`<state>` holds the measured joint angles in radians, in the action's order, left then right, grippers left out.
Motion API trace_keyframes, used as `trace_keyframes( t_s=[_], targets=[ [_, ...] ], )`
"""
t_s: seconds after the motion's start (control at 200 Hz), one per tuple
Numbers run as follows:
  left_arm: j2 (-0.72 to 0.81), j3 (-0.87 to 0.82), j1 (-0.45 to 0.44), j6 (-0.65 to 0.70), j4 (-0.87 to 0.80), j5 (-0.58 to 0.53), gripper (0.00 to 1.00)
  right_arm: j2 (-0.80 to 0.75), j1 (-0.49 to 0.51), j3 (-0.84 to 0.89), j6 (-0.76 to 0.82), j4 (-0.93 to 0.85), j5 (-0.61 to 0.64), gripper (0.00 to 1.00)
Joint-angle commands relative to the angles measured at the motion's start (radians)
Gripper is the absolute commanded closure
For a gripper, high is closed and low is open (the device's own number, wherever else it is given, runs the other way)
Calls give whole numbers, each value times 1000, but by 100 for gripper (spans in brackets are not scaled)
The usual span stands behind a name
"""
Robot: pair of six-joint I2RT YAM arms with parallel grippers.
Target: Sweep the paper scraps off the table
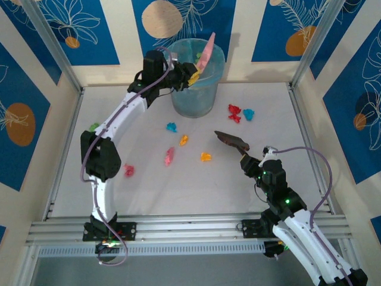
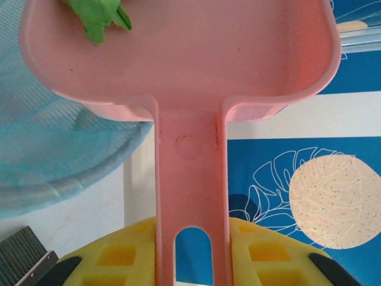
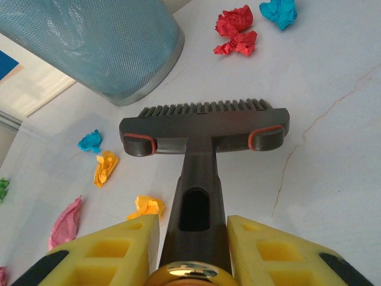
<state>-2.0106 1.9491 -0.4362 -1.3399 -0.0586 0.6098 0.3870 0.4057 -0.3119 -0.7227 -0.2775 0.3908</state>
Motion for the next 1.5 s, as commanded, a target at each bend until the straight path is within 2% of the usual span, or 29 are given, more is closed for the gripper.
trace_keyframes(
  t_s=[0.0, 0.365, 0.615, 0.7, 0.87, 1.025, 1.24, 1.495],
  targets=[
    [76, -73, 16, -138, 263, 14, 100, -13, 1, 8, 10, 58, 28, 100],
    [58, -103, 17, -268, 438, -5, 100, -10, 1, 11, 15, 61, 37, 100],
    [69, -199, 17, -377, 630, -53, 100, -6, 1, 13, 16, 64, 41, 100],
    [76, -221, 17, -383, 649, -61, 100, -4, 1, 12, 18, 64, 41, 100],
    [84, -212, 14, -332, 618, -29, 100, -4, 1, 11, 17, 62, 44, 100],
    [138, -218, -11, -162, 516, -3, 100, -3, 0, 10, 17, 60, 46, 100],
    [150, -288, -25, -193, 601, 28, 100, -4, 2, 8, 16, 55, 52, 100],
    [332, -443, -103, 110, 452, 44, 100, -4, -1, 2, 11, 35, 73, 100]
  ],
)
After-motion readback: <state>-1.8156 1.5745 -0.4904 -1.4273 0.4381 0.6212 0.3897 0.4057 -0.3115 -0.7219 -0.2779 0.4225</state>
